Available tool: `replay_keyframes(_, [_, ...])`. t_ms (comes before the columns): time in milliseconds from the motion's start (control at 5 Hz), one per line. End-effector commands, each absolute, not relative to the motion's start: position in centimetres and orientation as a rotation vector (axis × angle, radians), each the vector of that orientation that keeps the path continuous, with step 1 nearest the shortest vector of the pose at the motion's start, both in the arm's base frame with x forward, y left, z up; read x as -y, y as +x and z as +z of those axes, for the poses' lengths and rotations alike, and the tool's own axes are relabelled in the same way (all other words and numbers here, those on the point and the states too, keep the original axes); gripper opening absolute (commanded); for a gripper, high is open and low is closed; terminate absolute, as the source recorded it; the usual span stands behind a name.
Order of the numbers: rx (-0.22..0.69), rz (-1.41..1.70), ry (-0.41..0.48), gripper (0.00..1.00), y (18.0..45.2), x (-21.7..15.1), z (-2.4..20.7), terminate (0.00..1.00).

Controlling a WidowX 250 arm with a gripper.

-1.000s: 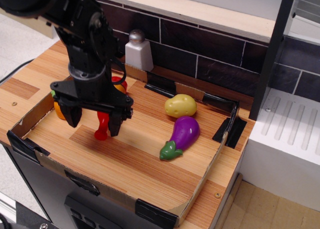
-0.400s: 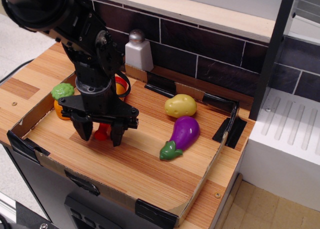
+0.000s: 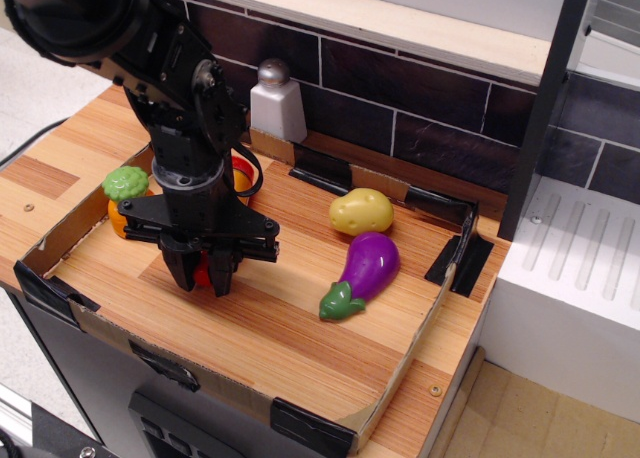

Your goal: Upright hot sauce bottle

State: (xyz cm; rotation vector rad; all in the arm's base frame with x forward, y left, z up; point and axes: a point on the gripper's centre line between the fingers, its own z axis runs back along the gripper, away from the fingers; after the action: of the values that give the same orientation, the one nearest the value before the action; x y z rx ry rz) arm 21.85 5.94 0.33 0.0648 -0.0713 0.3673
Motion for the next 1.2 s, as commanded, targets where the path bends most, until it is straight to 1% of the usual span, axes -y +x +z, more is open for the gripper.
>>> replay_keyframes(0, [0.036, 0.376, 0.079, 0.0, 22.0, -5.6, 3.0, 0.0])
replay_keyframes(400, [-0.294, 0.394, 0.042, 0.0, 20.4, -4.7, 7.2, 0.0])
replay_keyframes(600, [-0.494, 0.387, 0.031, 0.0, 19.7, -4.7, 8.9, 0.0])
replay_keyframes(800, [-0.685, 0.381, -0.003, 0.0, 19.4, -4.5, 10.1, 0.0])
replay_keyframes(1000, [-0.876, 0.358, -0.059, 0.0, 19.6, -4.4, 11.0, 0.0])
